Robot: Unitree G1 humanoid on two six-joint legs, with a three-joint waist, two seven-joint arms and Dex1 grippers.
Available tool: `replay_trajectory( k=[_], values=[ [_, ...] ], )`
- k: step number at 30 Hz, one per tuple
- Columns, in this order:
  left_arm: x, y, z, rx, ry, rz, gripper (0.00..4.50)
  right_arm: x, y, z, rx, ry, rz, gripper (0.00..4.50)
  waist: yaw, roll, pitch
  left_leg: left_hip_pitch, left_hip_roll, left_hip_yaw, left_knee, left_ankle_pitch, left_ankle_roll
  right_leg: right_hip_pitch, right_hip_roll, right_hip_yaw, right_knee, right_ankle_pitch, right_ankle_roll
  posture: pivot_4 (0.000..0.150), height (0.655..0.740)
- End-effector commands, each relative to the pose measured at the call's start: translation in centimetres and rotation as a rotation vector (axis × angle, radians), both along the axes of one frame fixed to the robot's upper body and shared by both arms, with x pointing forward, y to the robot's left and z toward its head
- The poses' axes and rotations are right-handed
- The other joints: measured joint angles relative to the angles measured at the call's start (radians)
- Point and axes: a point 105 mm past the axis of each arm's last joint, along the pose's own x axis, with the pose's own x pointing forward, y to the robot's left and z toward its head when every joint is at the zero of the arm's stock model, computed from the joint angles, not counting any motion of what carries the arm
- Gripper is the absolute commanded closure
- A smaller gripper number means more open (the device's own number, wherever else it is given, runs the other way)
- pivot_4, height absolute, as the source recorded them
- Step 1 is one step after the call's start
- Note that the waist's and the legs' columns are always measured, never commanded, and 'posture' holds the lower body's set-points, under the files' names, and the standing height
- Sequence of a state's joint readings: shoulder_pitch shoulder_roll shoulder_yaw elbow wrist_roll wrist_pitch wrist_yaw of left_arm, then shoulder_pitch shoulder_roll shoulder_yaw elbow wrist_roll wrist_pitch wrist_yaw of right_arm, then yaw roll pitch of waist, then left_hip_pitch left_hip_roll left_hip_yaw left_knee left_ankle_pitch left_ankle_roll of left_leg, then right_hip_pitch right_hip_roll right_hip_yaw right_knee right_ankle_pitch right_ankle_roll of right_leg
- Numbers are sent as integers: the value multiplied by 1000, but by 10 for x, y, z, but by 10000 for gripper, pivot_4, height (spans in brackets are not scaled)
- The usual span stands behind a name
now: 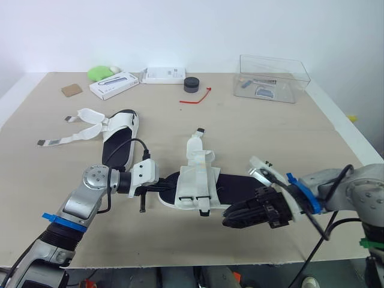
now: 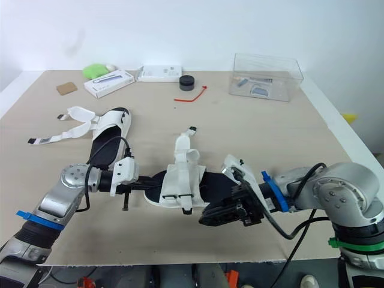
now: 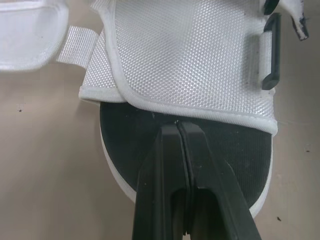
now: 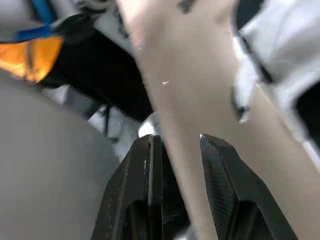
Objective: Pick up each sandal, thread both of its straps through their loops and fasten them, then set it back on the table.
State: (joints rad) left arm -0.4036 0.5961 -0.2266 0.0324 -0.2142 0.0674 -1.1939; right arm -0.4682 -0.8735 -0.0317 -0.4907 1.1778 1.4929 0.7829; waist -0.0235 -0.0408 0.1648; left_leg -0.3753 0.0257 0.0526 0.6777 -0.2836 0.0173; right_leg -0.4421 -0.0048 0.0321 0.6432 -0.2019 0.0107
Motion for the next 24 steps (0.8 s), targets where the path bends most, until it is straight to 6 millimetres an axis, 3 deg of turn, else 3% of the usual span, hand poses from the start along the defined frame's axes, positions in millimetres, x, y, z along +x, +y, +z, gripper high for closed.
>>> replay_trajectory(
  k=[1,19,24],
  values=[
    [1,-1,2,8,-6,-11,45000,9,5,-5,-20,-97,-46,30716,0,0,0,0,0,0,0,0,0,0,0,0,1,0,0,1500,7400],
    [2,-4,2,3,-9,-16,45000,22,24,-6,28,-106,-92,30716,1,0,0,0,-3,0,0,0,0,0,0,0,2,-1,1,1500,7400],
    [4,-2,3,-1,-17,3,45000,35,27,-6,15,-84,-123,30716,-2,0,0,0,-3,0,0,1,0,0,0,0,2,0,1,1500,7400]
  ],
)
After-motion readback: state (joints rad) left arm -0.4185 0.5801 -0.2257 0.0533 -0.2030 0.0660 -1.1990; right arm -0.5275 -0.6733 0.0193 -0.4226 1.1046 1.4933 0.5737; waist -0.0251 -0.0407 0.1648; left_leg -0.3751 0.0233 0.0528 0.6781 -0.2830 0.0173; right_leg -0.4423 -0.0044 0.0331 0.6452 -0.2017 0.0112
